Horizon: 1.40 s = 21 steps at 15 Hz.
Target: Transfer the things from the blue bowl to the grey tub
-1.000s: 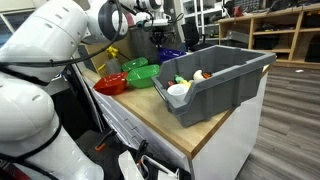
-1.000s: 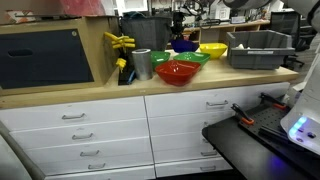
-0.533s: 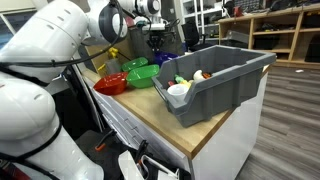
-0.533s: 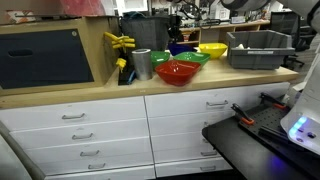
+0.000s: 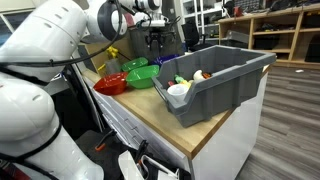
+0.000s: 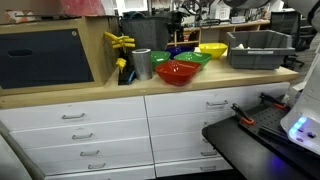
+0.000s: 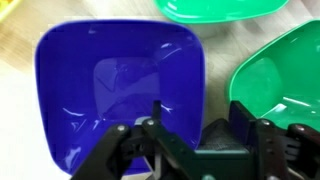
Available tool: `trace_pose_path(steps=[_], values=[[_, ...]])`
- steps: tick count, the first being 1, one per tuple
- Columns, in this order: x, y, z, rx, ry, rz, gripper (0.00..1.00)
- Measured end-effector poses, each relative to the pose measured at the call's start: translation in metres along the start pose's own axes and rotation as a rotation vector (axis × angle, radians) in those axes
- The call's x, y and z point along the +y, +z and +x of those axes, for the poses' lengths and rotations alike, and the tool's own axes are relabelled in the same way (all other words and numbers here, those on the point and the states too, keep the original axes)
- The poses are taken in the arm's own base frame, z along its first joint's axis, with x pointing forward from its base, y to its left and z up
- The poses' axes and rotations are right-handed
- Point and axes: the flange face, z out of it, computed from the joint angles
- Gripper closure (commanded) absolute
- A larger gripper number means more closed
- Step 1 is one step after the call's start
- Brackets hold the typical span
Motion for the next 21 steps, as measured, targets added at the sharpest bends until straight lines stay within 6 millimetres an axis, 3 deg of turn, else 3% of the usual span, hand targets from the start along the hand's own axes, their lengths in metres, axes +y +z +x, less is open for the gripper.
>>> trace_pose_path(steps=[6, 10, 16, 21], values=[[-0.006, -0.064, -0.048, -0.097, 0.126, 0.128, 0.00], [-0.018, -0.102, -0.067, -0.087, 0.200, 0.159, 0.00], [-0.033, -0.136, -0.088, -0.077, 0.208, 0.145, 0.00], [-0.042, -0.171, -0.130, -0.094, 0.256, 0.128, 0.00]])
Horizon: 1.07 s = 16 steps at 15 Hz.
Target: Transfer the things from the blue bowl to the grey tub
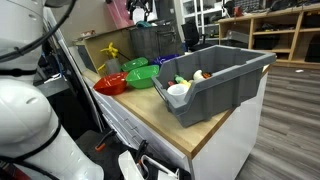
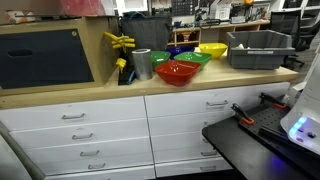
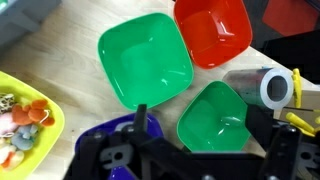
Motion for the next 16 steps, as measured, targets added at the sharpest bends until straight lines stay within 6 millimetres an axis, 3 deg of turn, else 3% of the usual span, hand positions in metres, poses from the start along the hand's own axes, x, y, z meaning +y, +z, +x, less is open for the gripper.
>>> trace_pose_path(steps=[7, 12, 16], values=[[-0.009, -0.026, -0.085, -0.017, 0.024, -0.084, 0.00], [-0.014, -0.024, -0.138, 0.017, 0.038, -0.105, 0.00], [-0.009, -0.011, -0.173, 0.074, 0.054, -0.104, 0.00]])
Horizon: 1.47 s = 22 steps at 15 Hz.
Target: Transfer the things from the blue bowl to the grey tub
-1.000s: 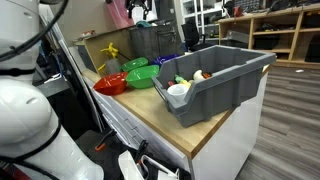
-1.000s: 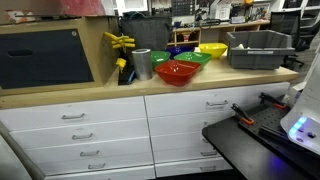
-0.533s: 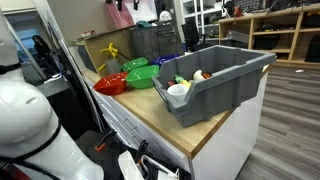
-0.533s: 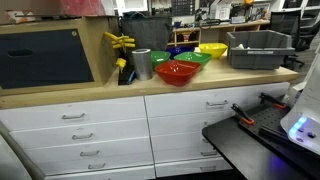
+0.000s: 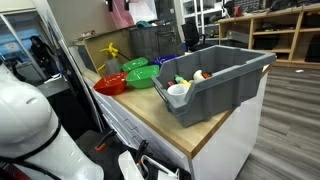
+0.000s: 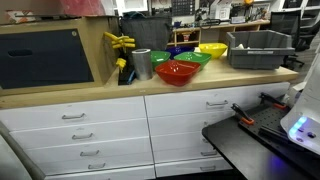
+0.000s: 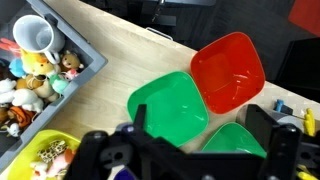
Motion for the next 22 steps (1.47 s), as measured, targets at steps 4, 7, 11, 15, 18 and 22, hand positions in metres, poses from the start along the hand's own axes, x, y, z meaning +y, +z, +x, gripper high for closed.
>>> trace_pose_path(steps=[4, 7, 11, 15, 18, 22], values=[[0.007, 0.029, -0.031, 0.041, 0.019, 0.002, 0.00], [0.011, 0.067, -0.046, 0.077, 0.030, 0.004, 0.00], [0.015, 0.118, -0.041, 0.129, 0.040, 0.012, 0.00], [0.003, 0.138, -0.018, 0.221, 0.022, 0.021, 0.00], [-0.011, 0.149, -0.001, 0.251, -0.001, 0.022, 0.00], [-0.016, 0.156, 0.006, 0.250, -0.010, 0.022, 0.00]])
